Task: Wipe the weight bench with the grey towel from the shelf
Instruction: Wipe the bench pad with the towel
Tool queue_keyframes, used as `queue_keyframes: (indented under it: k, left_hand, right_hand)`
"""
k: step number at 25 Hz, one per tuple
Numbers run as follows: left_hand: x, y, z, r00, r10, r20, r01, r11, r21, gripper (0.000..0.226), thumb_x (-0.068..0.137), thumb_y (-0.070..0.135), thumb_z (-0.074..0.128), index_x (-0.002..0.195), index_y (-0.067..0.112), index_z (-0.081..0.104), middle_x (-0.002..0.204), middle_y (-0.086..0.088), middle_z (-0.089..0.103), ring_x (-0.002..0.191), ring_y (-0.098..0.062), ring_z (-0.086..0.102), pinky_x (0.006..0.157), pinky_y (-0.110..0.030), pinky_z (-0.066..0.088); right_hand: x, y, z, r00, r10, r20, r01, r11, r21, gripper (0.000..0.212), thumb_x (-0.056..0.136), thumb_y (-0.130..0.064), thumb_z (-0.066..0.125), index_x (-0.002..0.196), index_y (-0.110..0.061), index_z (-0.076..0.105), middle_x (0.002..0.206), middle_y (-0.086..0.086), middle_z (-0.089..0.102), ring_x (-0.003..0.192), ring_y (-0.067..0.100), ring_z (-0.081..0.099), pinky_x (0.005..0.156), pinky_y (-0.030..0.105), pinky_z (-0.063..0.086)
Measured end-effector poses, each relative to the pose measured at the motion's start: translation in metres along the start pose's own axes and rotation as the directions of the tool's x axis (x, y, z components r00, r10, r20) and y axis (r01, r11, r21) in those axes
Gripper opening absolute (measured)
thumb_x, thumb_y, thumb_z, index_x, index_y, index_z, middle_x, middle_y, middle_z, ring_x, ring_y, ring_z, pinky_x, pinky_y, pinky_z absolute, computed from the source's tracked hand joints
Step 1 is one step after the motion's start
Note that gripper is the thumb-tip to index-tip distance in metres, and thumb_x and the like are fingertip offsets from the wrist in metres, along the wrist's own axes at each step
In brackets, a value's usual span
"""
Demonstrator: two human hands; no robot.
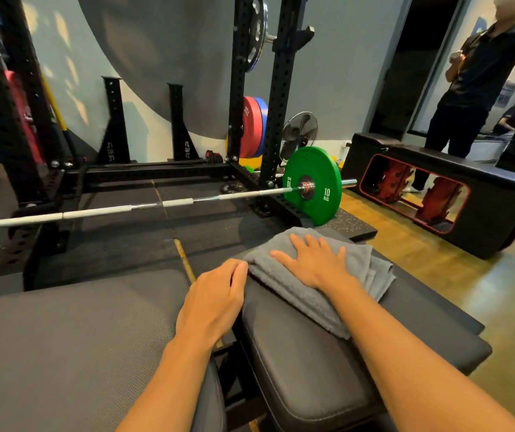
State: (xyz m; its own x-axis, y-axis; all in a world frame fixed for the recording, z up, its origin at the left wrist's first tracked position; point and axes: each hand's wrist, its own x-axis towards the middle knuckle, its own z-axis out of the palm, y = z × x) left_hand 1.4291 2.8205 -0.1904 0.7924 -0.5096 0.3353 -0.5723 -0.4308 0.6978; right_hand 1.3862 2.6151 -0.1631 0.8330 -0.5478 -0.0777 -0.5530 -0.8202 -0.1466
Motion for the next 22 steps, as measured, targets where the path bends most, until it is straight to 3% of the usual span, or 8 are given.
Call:
queue_keyframes:
  k: [4,6,10,16,22]
  left_hand:
    - [0.001,-0.002,-0.002,0.999,-0.014,-0.033,0.014,1.0,-0.011,0.034,0.1,0.038,0.033,0.121,0.029,0.058,0.114,0.005,0.068,0.106,-0.02,0.059,0.077,-0.03,0.034]
    - [0.003,-0.003,-0.001,1.0,-0.02,-0.024,0.02,1.0,0.017,0.033,0.1,0.038,0.033,0.118,0.028,0.059,0.113,0.003,0.069,0.105,-0.023,0.06,0.078,-0.031,0.035]
    - [-0.001,0.001,-0.002,1.0,-0.022,0.001,0.022,0.999,0.048,0.032,0.1,0.038,0.033,0.11,0.026,0.061,0.104,0.002,0.069,0.099,-0.024,0.061,0.077,-0.034,0.036]
    - [-0.004,0.004,0.0,0.996,0.027,0.086,-0.035,0.996,0.082,0.032,0.098,0.04,0.034,0.106,0.027,0.062,0.106,0.003,0.069,0.099,-0.024,0.06,0.081,-0.038,0.044]
    - [-0.005,0.0,-0.001,0.997,0.032,0.07,-0.032,0.999,-0.002,0.032,0.099,0.037,0.032,0.103,0.023,0.061,0.103,0.001,0.065,0.095,-0.021,0.058,0.082,-0.038,0.042]
  right_hand:
    - [0.035,0.008,-0.002,0.997,-0.072,-0.037,0.072,0.997,-0.022,0.092,0.079,-0.088,0.016,0.154,-0.036,0.017,0.165,0.001,0.014,0.151,0.027,0.011,0.113,0.069,0.006]
    - [0.016,0.031,-0.001,0.996,-0.067,-0.053,0.065,0.997,-0.032,0.094,0.075,-0.09,0.015,0.154,-0.038,0.015,0.166,-0.002,0.013,0.151,0.024,0.01,0.115,0.067,0.006]
    - [-0.042,0.079,-0.001,0.994,0.075,-0.08,-0.076,0.997,-0.009,0.095,0.075,-0.09,0.013,0.154,-0.038,0.015,0.166,-0.006,0.011,0.152,0.022,0.01,0.116,0.064,0.006]
    - [-0.131,0.089,0.007,0.97,0.212,-0.119,-0.219,0.975,-0.043,0.095,0.074,-0.089,0.01,0.154,-0.039,0.015,0.165,-0.006,0.014,0.152,0.02,0.01,0.118,0.06,0.007]
    - [-0.051,0.065,-0.007,0.975,0.214,-0.058,-0.216,0.976,-0.03,0.094,0.078,-0.088,0.012,0.155,-0.034,0.014,0.166,-0.002,0.01,0.152,0.026,0.009,0.114,0.067,0.008]
